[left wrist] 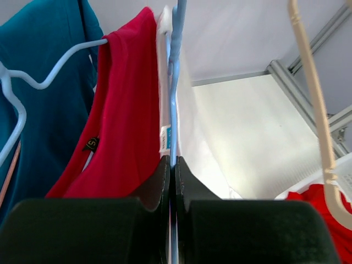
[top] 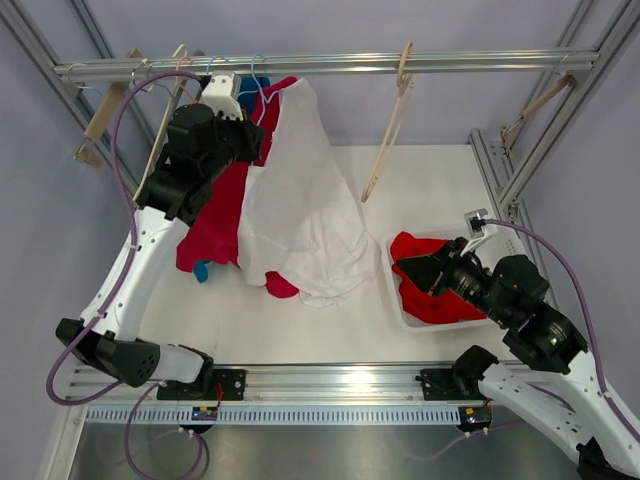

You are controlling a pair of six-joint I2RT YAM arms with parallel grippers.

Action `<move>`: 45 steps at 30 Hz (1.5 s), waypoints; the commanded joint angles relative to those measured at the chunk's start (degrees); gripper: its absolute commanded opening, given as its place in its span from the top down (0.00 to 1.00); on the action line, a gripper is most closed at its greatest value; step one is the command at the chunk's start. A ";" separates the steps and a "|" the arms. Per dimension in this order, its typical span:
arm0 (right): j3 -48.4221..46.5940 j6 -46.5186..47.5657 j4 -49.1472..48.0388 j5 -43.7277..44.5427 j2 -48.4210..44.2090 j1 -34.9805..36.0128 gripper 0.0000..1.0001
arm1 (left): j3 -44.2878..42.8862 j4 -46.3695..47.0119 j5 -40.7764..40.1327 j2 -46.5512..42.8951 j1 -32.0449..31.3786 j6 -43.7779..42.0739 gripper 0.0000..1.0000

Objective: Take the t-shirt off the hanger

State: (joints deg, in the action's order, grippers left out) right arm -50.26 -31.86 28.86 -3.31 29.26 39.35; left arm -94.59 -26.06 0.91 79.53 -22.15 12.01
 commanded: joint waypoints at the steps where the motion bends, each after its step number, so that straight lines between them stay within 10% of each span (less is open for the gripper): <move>1: -3.17 -0.40 -5.21 -6.79 2.12 -0.07 0.71 | -0.69 3.74 2.26 -6.04 -2.01 1.52 1.00; 13: -12.39 4.69 -11.54 0.40 16.61 16.00 0.41 | 2.03 7.69 5.60 -11.76 -3.95 4.07 1.00; 30: -15.30 7.24 -12.69 8.58 23.30 22.96 0.40 | -3.33 20.34 -2.93 -1.83 -3.95 -0.32 1.00; 45: -23.55 12.34 -18.30 13.86 39.11 31.83 0.01 | 24.00 28.00 -3.98 -28.10 -5.97 10.31 1.00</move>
State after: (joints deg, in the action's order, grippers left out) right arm -69.45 -21.76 15.90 8.43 66.24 69.08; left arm -72.69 -5.85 -1.69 58.22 -27.14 18.31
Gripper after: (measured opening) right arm 0.982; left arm 0.027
